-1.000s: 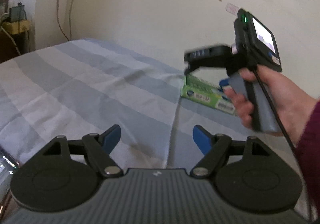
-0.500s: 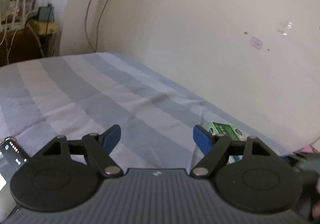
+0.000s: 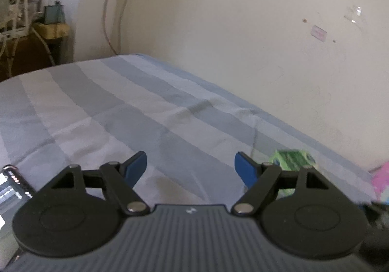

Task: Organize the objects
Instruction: 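Carry the green medicine box into the pink tin and open the right gripper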

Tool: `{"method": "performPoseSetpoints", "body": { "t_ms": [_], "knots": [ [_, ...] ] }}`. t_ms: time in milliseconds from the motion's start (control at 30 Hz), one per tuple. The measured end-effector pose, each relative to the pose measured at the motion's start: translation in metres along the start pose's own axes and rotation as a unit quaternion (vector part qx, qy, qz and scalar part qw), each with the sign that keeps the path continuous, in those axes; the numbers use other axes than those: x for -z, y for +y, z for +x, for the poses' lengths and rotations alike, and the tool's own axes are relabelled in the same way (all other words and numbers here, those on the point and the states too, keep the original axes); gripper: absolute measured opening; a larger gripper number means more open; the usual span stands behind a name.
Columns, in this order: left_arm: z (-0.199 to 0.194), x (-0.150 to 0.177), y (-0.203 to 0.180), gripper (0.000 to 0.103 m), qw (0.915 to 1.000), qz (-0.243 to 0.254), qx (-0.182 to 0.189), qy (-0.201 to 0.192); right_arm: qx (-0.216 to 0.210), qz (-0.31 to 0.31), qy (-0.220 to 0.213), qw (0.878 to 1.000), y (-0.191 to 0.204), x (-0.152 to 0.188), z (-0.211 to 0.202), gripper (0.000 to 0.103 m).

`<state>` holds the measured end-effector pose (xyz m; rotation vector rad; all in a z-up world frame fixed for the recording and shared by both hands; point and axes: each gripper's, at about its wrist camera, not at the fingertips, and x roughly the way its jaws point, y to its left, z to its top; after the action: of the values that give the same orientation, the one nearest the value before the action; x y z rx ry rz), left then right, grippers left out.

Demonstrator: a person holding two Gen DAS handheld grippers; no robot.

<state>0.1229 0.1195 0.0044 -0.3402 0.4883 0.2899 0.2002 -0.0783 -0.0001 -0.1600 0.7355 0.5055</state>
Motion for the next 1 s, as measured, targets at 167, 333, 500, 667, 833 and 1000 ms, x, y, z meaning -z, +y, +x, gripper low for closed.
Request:
{"method": "performPoseSetpoints", "body": {
  "t_ms": [167,333,500,667,833,1000],
  "knots": [
    [-0.005,0.007,-0.015,0.081,0.989,0.042,0.137,0.035,-0.047,-0.03,0.01,0.998,-0.012,0.068,-0.088,0.083],
    [-0.023,0.028,-0.049,0.081,0.9485,0.136,0.277,0.072,0.055,-0.045,-0.013,0.997,-0.034,0.143,-0.186,0.099],
    [-0.047,0.045,-0.077,0.081,0.9065,0.184,0.356,0.132,0.108,0.049,-0.058,0.991,-0.073,0.193,-0.261,0.097],
    [-0.079,0.068,-0.093,0.081,0.8917,0.2,0.37,0.168,0.069,0.067,-0.09,0.991,-0.072,0.201,-0.269,0.097],
    [-0.082,0.077,-0.101,0.08,0.8959,0.199,0.347,0.193,0.043,0.061,-0.077,0.994,-0.044,0.181,-0.218,0.096],
    [-0.09,0.09,-0.116,0.064,0.8903,0.222,0.344,0.199,0.026,0.056,-0.055,0.997,-0.036,0.17,-0.185,0.067]
  ]
}}
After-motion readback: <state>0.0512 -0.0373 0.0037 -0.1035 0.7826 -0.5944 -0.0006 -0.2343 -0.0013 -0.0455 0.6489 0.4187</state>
